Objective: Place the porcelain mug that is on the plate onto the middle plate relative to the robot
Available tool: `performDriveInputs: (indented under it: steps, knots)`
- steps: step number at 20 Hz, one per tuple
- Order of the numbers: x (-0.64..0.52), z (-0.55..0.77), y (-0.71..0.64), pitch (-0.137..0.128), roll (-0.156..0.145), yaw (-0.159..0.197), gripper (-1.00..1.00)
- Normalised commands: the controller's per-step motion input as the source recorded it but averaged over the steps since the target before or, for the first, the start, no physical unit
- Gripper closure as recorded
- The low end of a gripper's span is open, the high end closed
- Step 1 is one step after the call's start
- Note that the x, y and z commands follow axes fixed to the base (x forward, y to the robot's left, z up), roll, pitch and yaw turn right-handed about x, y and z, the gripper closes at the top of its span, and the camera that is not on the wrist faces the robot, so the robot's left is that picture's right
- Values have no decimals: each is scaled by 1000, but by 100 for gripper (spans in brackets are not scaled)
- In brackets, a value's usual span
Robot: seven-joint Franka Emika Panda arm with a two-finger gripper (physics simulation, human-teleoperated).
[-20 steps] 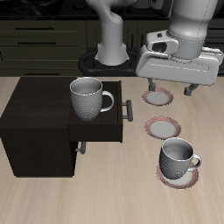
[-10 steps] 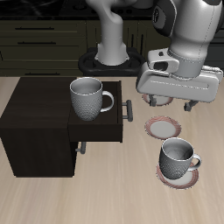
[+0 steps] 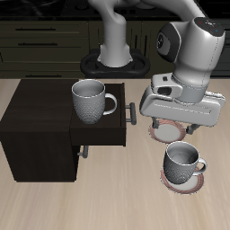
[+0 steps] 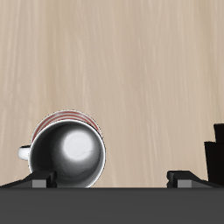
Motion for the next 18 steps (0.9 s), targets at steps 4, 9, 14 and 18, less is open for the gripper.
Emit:
performDriveInputs:
  steps: [4, 9, 14, 18]
  knots:
    - [-137, -416, -2, -38, 1, -4, -100]
    - [-63, -555, -82, 16, -12, -38, -100]
    - [-71, -384, 28, 0, -4, 18, -100]
    - [-46, -323, 63, 32, 11, 15, -100]
